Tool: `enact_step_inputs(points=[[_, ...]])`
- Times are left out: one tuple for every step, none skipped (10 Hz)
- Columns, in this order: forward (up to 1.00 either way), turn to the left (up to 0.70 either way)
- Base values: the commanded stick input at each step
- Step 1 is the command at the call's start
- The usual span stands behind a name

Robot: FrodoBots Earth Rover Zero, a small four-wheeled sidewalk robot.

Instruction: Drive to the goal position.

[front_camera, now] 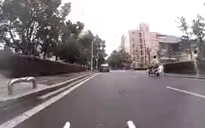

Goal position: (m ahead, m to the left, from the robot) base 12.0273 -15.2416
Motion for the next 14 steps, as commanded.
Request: enact_step_inputs(points=[[0.45, 0.0], [0.45, 0.0], [0.45, 0.0], [0.45, 0.0], [0.45, 0.0], [0.45, 0.0], [0.45, 0.0], [0.45, 0.0], [0.45, 0.0], [0.45, 0.0], [0.45, 0.0], [0.45, 0.0], [0.45, 0.0], [0.45, 0.0]])
